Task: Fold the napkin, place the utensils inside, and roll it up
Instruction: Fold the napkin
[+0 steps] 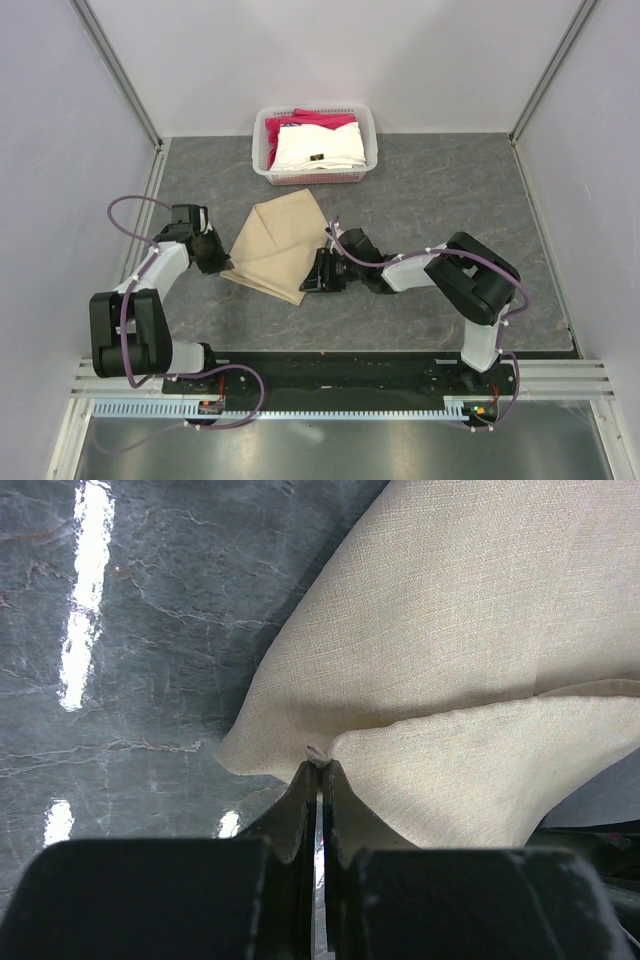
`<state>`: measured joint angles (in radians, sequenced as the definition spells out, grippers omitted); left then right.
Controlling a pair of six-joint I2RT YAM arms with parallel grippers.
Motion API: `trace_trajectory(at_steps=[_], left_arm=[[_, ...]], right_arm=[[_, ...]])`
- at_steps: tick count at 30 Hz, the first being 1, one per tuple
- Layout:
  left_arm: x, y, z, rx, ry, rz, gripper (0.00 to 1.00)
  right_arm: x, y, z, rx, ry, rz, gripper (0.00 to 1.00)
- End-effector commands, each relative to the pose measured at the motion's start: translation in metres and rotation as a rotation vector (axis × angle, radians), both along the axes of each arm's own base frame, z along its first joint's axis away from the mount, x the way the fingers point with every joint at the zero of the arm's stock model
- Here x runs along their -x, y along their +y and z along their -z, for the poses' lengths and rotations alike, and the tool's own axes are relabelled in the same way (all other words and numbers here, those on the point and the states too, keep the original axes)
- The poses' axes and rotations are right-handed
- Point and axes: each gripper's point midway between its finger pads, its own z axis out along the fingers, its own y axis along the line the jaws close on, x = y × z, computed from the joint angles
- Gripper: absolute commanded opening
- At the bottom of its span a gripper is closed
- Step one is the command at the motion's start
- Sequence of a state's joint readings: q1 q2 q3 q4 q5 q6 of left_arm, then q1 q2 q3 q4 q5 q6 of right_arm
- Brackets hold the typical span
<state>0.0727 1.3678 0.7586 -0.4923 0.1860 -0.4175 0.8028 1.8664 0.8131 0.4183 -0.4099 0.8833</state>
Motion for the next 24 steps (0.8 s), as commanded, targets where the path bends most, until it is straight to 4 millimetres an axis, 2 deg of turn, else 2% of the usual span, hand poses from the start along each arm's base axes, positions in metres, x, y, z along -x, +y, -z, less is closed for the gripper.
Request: trace_trajectory(at_steps=[1, 4, 5, 6, 7, 10, 13, 19, 22, 24], left_arm=[[-0.012, 0.004, -0.010, -0.012, -0.036, 0.023, 0.02], [-0.013, 0.000, -0.014, 0.004, -0.050, 0.040, 0.12], [-0.014, -0.001, -0.017, 0.007, -0.061, 0.044, 0.27], [-0.015, 0.000, -0.021, 0.004, -0.078, 0.044, 0.32], [-0.016, -0.001, -0.023, 0.003, -0.087, 0.045, 0.46], [-0.018, 0.002, -0.034, -0.008, -0.133, 0.034, 0.67], [-0.019, 0.004, -0.045, -0.026, -0.181, 0.022, 0.75], [-0.016, -0.002, -0.051, 0.004, -0.205, 0.011, 0.80], [-0.013, -0.010, -0.052, 0.019, -0.212, 0.015, 0.80], [-0.012, -0.015, -0.054, 0.015, -0.218, 0.011, 0.81]], right_arm=[[-0.001, 0.003, 0.018, 0.039, 0.018, 0.024, 0.41], [-0.002, -0.001, 0.026, 0.062, 0.023, 0.035, 0.30], [-0.003, -0.002, 0.028, 0.069, 0.023, 0.039, 0.23], [-0.004, -0.002, 0.027, 0.069, 0.021, 0.041, 0.20], [-0.004, -0.002, 0.028, 0.071, 0.021, 0.043, 0.17], [-0.005, -0.003, 0.029, 0.077, 0.014, 0.041, 0.06], [-0.007, -0.002, 0.027, 0.089, -0.006, 0.028, 0.00], [-0.019, -0.012, 0.020, 0.114, -0.034, 0.030, 0.00], [-0.026, -0.030, 0.017, 0.147, -0.056, 0.040, 0.00], [-0.028, -0.049, 0.017, 0.177, -0.065, 0.053, 0.00]])
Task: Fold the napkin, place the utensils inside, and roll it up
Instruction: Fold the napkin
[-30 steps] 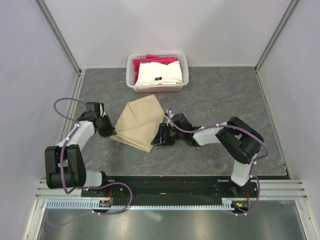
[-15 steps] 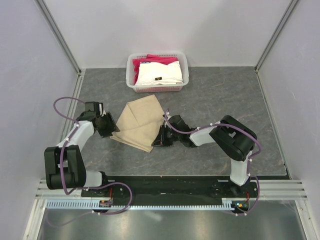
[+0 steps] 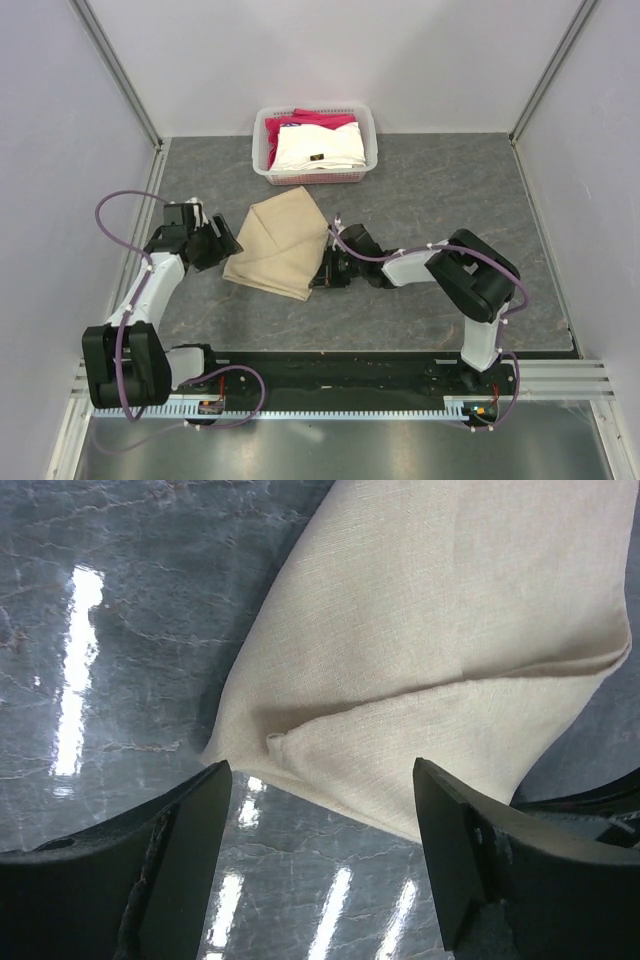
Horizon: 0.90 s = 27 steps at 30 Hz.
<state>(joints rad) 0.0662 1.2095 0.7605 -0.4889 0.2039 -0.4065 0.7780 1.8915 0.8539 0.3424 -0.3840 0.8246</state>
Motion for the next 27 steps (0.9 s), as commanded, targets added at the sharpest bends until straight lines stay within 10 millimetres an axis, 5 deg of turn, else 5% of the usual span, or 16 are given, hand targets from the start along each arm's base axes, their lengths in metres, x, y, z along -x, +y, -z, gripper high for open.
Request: trace_trajectory(at_steps=[1, 12, 22, 27], left_arm=[[-0.002, -0.024, -0.010, 0.016, -0.053, 0.023, 0.81], [0.017, -0.083, 0.007, 0.028, -0.033, 0.099, 0.83], [0.053, -0.102, 0.045, 0.117, 0.083, 0.118, 0.83], [0.062, -0.106, 0.053, 0.128, 0.114, 0.124, 0.83]], right_arm=[[-0.015, -0.047, 0.004, 0.117, -0.052, 0.043, 0.00], [0.019, -0.118, 0.008, 0.256, -0.026, 0.075, 0.00], [0.018, -0.109, 0.005, 0.230, -0.033, 0.025, 0.01], [0.015, -0.097, 0.001, 0.220, -0.046, -0.001, 0.10]])
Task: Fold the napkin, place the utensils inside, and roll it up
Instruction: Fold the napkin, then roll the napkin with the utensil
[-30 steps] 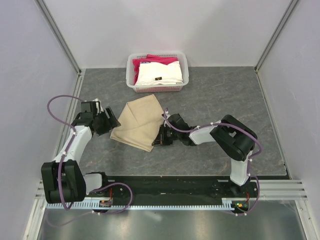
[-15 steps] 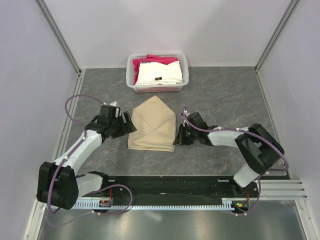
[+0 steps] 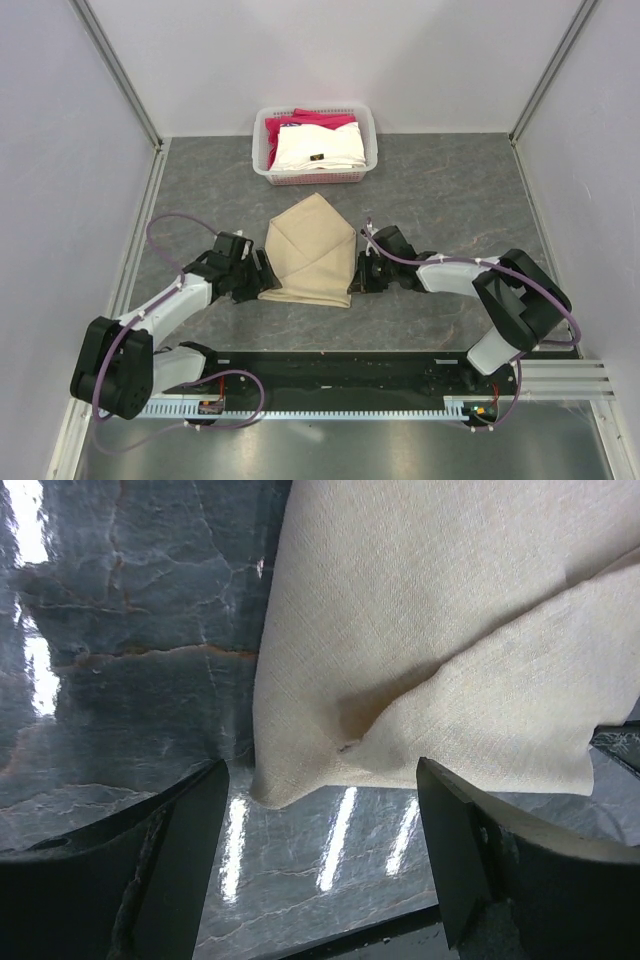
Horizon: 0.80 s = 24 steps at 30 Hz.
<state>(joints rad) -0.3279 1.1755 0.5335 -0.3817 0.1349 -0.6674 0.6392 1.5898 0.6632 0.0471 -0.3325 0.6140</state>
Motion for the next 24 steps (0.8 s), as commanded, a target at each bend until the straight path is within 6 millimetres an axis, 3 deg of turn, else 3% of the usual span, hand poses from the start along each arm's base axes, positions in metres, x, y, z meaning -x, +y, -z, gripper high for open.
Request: trace_trajectory(at_steps=[1, 15, 24], left_arm=[[-0.006, -0.013, -0.004, 0.065, -0.019, -0.017, 0.83], [-0.003, 0.004, 0.013, -0.037, -0.002, -0.042, 0.73], [-0.009, 0.021, 0.003, -0.085, -0.076, -0.129, 0.73]], right_arm=[[-0.002, 0.008, 0.000, 0.018, -0.015, -0.041, 0.11], [0.003, 0.011, 0.002, 0.057, -0.031, -0.046, 0.23], [0.003, 0.009, 0.001, 0.063, -0.048, -0.045, 0.27]])
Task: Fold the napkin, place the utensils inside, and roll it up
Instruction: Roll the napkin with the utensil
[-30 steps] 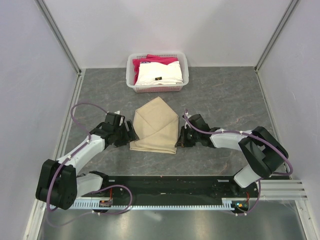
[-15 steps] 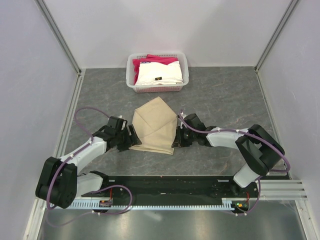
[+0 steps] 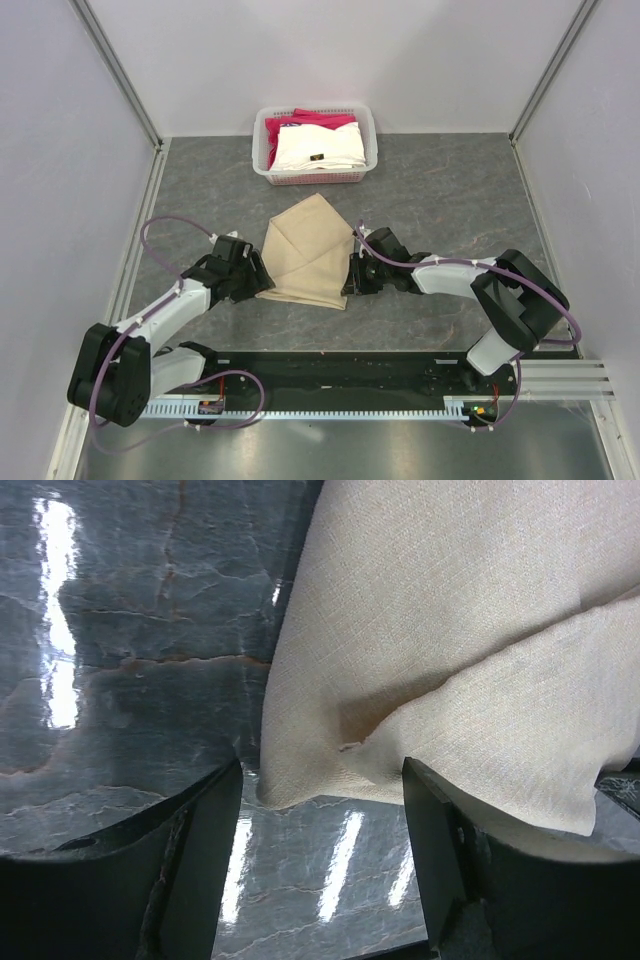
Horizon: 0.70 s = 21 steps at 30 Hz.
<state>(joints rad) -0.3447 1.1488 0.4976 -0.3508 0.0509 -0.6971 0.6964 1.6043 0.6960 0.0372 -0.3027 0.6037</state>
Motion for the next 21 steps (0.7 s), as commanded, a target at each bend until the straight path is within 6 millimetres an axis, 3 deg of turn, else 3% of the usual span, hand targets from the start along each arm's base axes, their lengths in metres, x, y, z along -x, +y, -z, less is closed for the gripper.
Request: trace_trajectory(at_steps=[1, 10, 21], left_arm=[[-0.007, 0.011, -0.003, -0.032, -0.042, -0.080, 0.73], [-0.008, 0.007, 0.005, -0.009, -0.038, -0.085, 0.70], [-0.003, 0.006, 0.014, -0.007, -0.014, -0.083, 0.41]], right_arm=[[-0.001, -0.007, 0.004, 0.048, -0.019, -0.001, 0.27], [-0.001, -0.008, 0.003, 0.047, -0.025, -0.001, 0.30], [-0.001, -0.016, -0.007, 0.078, -0.055, -0.002, 0.42]])
